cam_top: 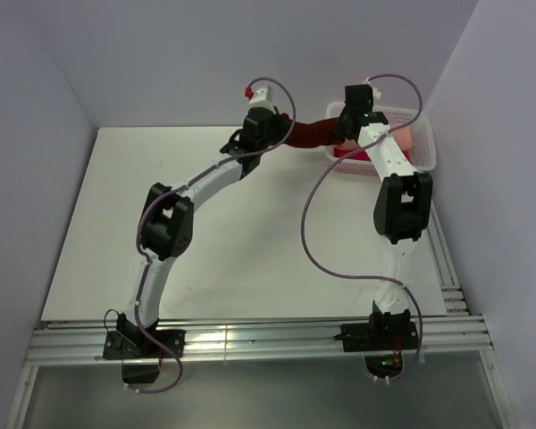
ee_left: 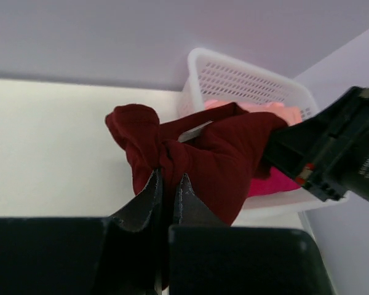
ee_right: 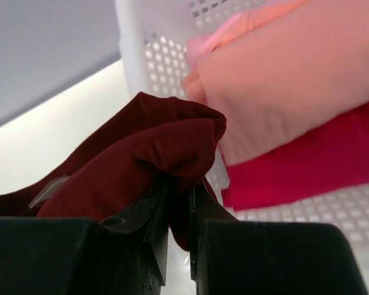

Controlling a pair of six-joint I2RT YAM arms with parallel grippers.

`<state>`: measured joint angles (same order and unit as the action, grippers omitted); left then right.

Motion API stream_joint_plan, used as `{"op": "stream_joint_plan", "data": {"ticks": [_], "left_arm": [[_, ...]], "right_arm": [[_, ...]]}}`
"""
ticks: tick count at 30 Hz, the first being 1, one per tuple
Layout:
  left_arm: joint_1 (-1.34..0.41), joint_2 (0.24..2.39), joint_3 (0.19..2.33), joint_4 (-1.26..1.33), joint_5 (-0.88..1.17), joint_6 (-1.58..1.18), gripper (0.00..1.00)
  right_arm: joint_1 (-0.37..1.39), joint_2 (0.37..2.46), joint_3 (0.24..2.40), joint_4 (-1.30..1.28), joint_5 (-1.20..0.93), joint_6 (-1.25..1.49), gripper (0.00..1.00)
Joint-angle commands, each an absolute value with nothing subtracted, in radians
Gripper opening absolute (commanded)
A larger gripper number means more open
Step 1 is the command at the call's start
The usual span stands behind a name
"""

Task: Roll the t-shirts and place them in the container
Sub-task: Place the rolled tshirt into the container

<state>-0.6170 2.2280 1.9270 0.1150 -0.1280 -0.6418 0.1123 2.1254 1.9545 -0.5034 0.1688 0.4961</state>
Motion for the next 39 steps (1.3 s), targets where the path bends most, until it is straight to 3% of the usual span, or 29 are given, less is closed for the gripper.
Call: {"op": "stream_joint_plan", "data": {"ticks": [1, 5, 18, 23, 28, 32, 39], "left_arm": [[-0.647, 2.351, 2.162, 0.120, -0.008, -0.621, 0.00], [-0.657, 2.407, 2.224, 0.130, 0.034, -0.649, 0.00], [-0.690, 2.227, 1.993, 0.137, 0.005, -0.615, 0.00], [-0.689, 2.077, 1.815, 0.146, -0.090, -0.600, 0.00], [-0.660, 1.938, 1.744, -0.044, -0.112, -0.629, 0.00], [-0.627, 1.786, 1.528, -0.057, -0.118, -0.678, 0.00], [-0.617, 1.657, 1.376, -0.054, -0.117, -0.727, 0.00]], "right_arm": [[0.059, 2.203, 2.115, -0.515, 0.101, 0.531, 0.00], [0.029, 2.217, 2.005, -0.491, 0.048, 0.551, 0.00], [0.041, 2.172, 1.698, -0.459, -0.314, 0.571, 0.00], [0.129, 2.067, 1.565, -0.425, -0.272, 0.551, 0.00], [0.288, 1.956, 1.461, -0.397, -0.227, 0.600, 0.00], [0.371, 1.824, 1.367, -0.364, -0.216, 0.627, 0.00], [0.319, 1.663, 1.336, -0.451, -0.181, 0.558, 0.00]]}}
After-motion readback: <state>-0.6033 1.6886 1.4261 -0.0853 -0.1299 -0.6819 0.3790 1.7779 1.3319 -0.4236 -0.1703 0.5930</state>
